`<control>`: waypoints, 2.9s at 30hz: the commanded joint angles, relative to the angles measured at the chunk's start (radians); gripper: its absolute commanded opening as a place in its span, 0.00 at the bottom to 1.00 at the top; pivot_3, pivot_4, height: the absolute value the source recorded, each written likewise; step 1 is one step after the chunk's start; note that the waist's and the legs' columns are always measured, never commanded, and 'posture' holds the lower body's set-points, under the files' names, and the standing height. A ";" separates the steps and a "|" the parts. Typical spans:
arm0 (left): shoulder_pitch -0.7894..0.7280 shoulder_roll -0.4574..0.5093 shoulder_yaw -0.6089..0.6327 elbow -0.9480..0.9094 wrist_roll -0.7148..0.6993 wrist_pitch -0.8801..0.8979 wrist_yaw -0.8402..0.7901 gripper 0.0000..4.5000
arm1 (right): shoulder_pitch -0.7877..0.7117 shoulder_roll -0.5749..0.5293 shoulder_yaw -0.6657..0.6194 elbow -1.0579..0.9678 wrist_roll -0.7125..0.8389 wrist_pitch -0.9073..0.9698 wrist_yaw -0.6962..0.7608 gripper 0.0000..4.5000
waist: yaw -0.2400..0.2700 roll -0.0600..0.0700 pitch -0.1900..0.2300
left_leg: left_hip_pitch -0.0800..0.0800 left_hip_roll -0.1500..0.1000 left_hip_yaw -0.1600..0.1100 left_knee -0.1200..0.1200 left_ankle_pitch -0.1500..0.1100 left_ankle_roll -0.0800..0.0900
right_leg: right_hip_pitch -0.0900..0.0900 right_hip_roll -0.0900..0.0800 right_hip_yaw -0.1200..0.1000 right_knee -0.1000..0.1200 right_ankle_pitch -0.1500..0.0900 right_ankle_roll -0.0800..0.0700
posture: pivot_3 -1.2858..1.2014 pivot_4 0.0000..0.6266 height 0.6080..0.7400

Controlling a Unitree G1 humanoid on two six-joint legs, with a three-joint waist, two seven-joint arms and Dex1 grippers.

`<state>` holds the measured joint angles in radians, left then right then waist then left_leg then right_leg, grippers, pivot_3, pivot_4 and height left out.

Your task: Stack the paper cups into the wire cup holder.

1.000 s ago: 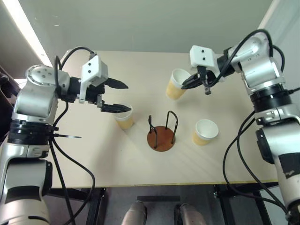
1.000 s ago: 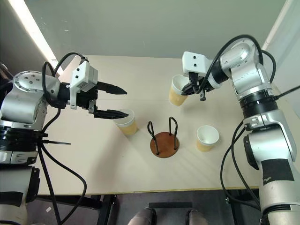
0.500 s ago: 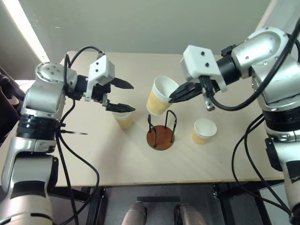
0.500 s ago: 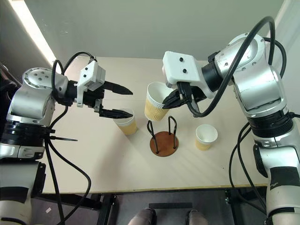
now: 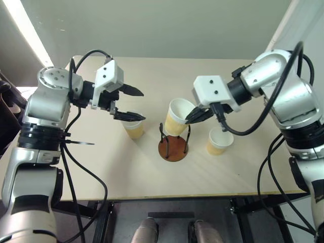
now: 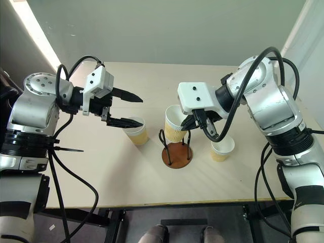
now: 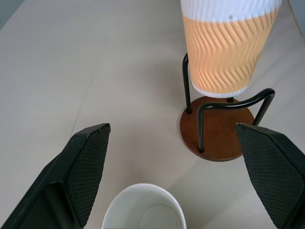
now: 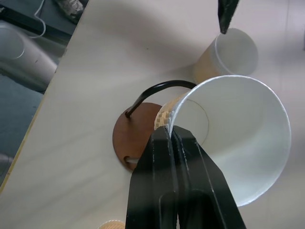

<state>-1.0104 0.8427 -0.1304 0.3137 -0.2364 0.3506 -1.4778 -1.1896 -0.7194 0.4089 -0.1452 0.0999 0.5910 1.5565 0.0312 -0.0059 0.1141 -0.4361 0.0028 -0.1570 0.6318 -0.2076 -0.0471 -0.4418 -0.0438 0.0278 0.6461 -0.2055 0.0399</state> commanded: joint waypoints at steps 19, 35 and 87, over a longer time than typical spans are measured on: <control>0.089 0.110 -0.063 -0.103 0.225 -0.234 0.076 1.00 | -0.036 0.005 -0.211 -0.024 0.240 0.278 -0.157 0.73 | 0.000 0.000 0.000 | 0.000 0.000 0.000 0.000 0.000 0.000 | 0.000 0.000 0.000 -0.001 -0.002 -0.003 | 0.52 0.24 1.00; 0.154 0.095 -0.130 -0.128 0.350 -0.362 0.081 1.00 | -0.090 -0.038 -0.274 -0.057 0.493 0.455 -0.184 0.73 | -0.002 0.000 0.000 | 0.000 0.000 -0.001 0.000 0.000 0.000 | 0.000 0.001 0.000 0.000 -0.004 -0.007 | 0.52 0.24 1.00; -0.080 0.010 -0.124 0.079 0.260 -0.373 -0.112 0.01 | -0.022 -0.234 -0.282 -0.058 0.516 0.322 -0.158 0.74 | 0.000 0.000 0.000 | -0.001 0.000 -0.001 0.002 0.000 0.001 | 0.000 0.001 0.000 0.001 0.000 0.000 | 0.52 0.24 1.00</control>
<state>-1.0293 0.8487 -0.3101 0.4278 0.0636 -0.0443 -1.5639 -1.1783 -0.9331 0.1668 -0.1987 0.6227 0.9244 1.3957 0.0317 -0.0064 0.1139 -0.4378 0.0026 -0.1579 0.6340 -0.2074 -0.0465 -0.4420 -0.0427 0.0277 0.6465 -0.2053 0.0401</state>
